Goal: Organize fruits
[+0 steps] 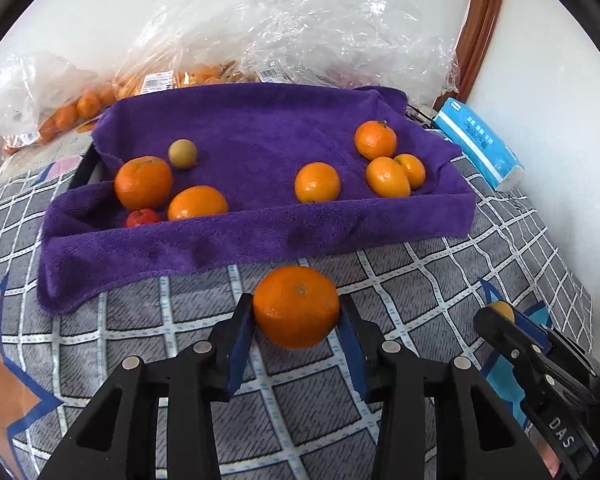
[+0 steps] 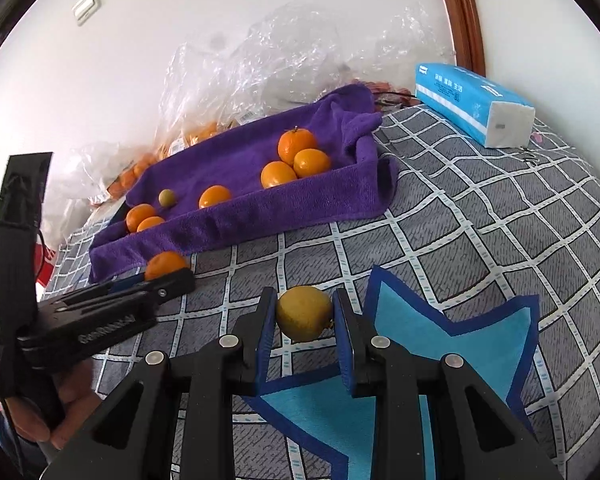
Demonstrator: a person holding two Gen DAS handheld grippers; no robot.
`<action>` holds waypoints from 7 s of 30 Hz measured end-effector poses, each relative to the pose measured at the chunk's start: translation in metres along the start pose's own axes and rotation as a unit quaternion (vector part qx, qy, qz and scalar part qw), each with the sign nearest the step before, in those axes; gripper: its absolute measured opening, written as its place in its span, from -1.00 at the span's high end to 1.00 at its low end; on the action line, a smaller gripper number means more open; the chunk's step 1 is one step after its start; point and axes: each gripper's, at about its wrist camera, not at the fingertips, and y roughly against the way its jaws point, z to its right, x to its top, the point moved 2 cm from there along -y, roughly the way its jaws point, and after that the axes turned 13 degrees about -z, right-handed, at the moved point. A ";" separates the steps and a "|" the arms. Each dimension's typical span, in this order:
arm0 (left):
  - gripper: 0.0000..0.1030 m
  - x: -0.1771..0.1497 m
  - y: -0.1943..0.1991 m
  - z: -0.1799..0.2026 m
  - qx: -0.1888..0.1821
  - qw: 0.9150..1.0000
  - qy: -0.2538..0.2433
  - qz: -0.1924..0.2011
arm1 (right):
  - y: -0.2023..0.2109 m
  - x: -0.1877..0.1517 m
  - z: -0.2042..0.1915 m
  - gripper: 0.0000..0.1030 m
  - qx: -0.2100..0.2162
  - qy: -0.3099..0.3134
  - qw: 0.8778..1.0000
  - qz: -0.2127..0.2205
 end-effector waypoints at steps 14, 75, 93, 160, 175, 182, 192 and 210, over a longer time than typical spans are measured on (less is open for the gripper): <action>0.24 -0.042 0.050 -0.049 0.016 0.999 0.036 0.021 | 0.001 -0.008 -0.013 0.46 -0.032 0.015 0.999 -0.011; 0.24 0.010 0.119 -0.089 -0.034 0.996 0.055 0.067 | 0.069 0.066 -0.093 0.46 -0.039 0.048 0.997 0.046; 0.24 0.046 0.098 -0.100 -0.038 0.996 0.053 0.063 | 0.035 0.098 -0.090 0.45 -0.031 0.033 0.998 0.032; 0.24 0.103 0.000 -0.110 -0.043 0.998 0.050 0.011 | -0.084 0.119 -0.066 0.34 -0.030 0.020 0.999 -0.030; -0.06 0.087 0.056 -0.102 -0.025 0.998 0.050 0.042 | -0.027 0.117 -0.062 -0.13 -0.014 -0.016 1.000 0.010; -0.27 0.051 0.102 -0.087 -0.002 0.997 0.041 0.069 | 0.021 0.102 -0.074 -0.48 -0.017 0.002 1.000 0.021; -0.55 -0.003 0.141 -0.072 0.035 0.994 0.052 0.093 | 0.083 0.064 -0.088 -0.54 -0.057 0.037 0.997 0.025; -0.80 -0.069 0.190 -0.054 0.062 0.986 0.061 0.144 | 0.143 0.000 -0.094 -0.99 -0.071 0.056 0.993 0.076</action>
